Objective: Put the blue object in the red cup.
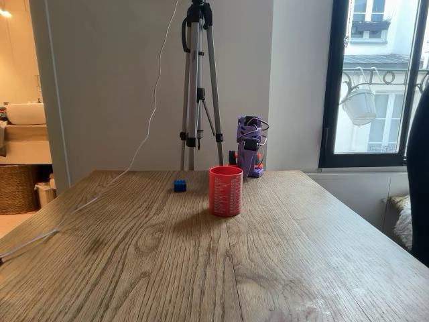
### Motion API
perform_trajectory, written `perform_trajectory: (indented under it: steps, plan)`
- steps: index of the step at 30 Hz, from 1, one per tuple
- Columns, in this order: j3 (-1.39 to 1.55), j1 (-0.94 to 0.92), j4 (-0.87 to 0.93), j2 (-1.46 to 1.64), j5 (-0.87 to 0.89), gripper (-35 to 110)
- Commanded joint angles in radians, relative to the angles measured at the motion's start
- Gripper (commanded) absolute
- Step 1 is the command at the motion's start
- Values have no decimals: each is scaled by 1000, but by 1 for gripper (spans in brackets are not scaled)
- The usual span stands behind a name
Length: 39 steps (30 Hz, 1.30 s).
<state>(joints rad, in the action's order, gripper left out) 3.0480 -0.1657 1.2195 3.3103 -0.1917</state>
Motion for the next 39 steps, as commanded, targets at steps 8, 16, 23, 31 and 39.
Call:
perform_trajectory:
  steps: [8,16,23,31,39]
  plan:
    - [-161,-103,-20,-75,64,1]
    - [-453,-172,-26,-466,72,1]
    - [-808,-337,18,-1028,169,1]
    - [-1275,-411,155,-1548,416,1]
    - [-1562,-555,199,-1858,710,1]
